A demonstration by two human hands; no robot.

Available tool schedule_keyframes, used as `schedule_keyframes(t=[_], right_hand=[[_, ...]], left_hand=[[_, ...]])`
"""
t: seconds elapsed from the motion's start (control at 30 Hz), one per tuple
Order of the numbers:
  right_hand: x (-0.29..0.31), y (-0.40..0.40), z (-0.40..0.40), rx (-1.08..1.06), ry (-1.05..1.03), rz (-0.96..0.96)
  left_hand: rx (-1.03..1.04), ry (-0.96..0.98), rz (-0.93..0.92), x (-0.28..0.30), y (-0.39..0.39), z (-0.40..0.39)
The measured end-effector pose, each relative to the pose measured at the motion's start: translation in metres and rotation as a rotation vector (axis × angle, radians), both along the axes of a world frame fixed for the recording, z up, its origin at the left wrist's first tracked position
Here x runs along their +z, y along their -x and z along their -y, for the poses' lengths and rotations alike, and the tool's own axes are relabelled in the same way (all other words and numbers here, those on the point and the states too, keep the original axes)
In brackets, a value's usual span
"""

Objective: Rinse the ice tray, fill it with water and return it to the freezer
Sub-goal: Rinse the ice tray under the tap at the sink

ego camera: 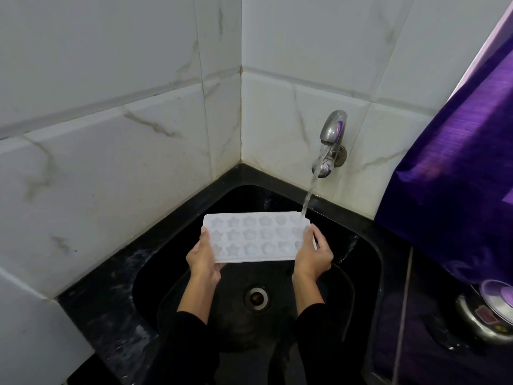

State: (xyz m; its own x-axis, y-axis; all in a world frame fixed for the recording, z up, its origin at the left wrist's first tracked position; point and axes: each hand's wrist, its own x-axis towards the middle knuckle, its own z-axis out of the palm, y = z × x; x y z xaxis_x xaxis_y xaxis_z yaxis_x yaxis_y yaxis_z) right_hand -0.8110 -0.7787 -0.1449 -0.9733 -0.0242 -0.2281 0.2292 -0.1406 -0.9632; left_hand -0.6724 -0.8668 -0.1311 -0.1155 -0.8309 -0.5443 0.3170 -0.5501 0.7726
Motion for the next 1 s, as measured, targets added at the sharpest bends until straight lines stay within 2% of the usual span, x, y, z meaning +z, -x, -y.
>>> schedule_keyframes(t=[0.37, 0.5, 0.67, 0.8, 1.0], right_hand=[[0.014, 0.021, -0.001, 0.008, -0.160, -0.079], [0.018, 0.035, -0.009, 0.021, -0.426, -0.140], [0.025, 0.068, -0.014, 0.129, -0.760, -0.336], [0.045, 0.087, -0.004, 0.164, -0.637, -0.426], [0.071, 0.122, 0.025, 0.317, -0.382, -0.244]], left_hand=[[-0.006, -0.009, 0.009, 0.002, 0.025, 0.006], [-0.030, -0.044, -0.009, 0.000, 0.040, 0.001], [-0.044, -0.057, -0.012, -0.004, 0.059, -0.002], [-0.085, -0.069, -0.023, -0.005, 0.072, -0.006], [-0.134, -0.050, -0.025, -0.003, 0.091, -0.011]])
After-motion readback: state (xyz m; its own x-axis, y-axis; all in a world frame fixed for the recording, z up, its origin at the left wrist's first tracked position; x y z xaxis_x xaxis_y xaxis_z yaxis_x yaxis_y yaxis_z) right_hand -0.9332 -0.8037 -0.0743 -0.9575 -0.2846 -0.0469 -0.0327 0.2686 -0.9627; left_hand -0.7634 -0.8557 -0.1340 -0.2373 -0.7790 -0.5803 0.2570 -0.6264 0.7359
